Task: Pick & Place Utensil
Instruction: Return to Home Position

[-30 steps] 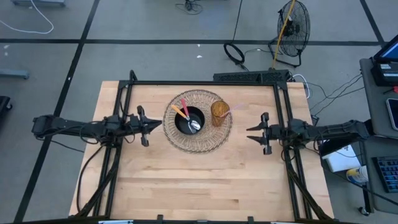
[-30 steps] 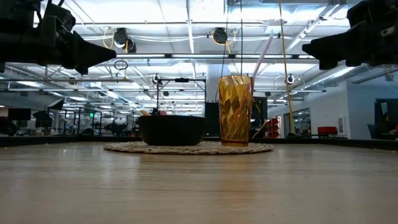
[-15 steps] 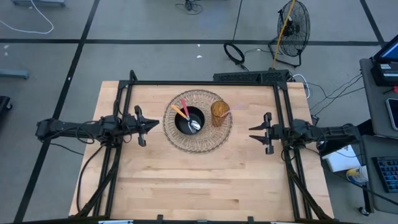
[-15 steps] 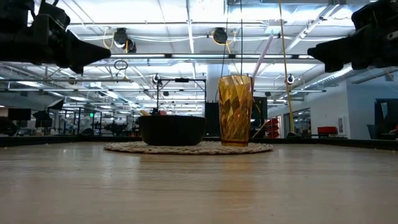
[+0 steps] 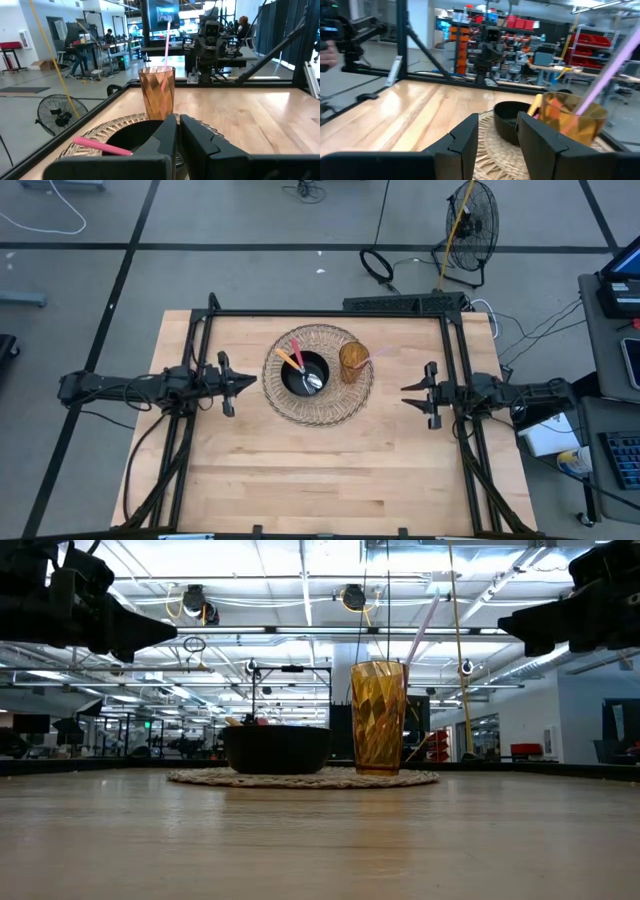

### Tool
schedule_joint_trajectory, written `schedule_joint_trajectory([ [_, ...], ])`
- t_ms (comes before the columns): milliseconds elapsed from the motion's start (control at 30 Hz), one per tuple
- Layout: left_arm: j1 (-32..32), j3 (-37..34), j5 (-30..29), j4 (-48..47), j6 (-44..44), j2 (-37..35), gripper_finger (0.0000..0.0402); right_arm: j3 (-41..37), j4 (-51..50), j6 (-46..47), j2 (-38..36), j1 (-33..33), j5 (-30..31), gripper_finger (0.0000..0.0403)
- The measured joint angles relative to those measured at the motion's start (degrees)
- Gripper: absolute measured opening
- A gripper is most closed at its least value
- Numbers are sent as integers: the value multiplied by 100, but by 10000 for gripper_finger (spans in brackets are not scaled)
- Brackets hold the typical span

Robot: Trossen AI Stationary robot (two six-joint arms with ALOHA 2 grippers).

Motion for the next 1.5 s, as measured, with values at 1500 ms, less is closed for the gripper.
schedule_joint_trajectory([
  [1500, -2, 9, 1152, -1707, 544, -1201, 24, 0, -292, 370, 2, 154, 392, 128],
])
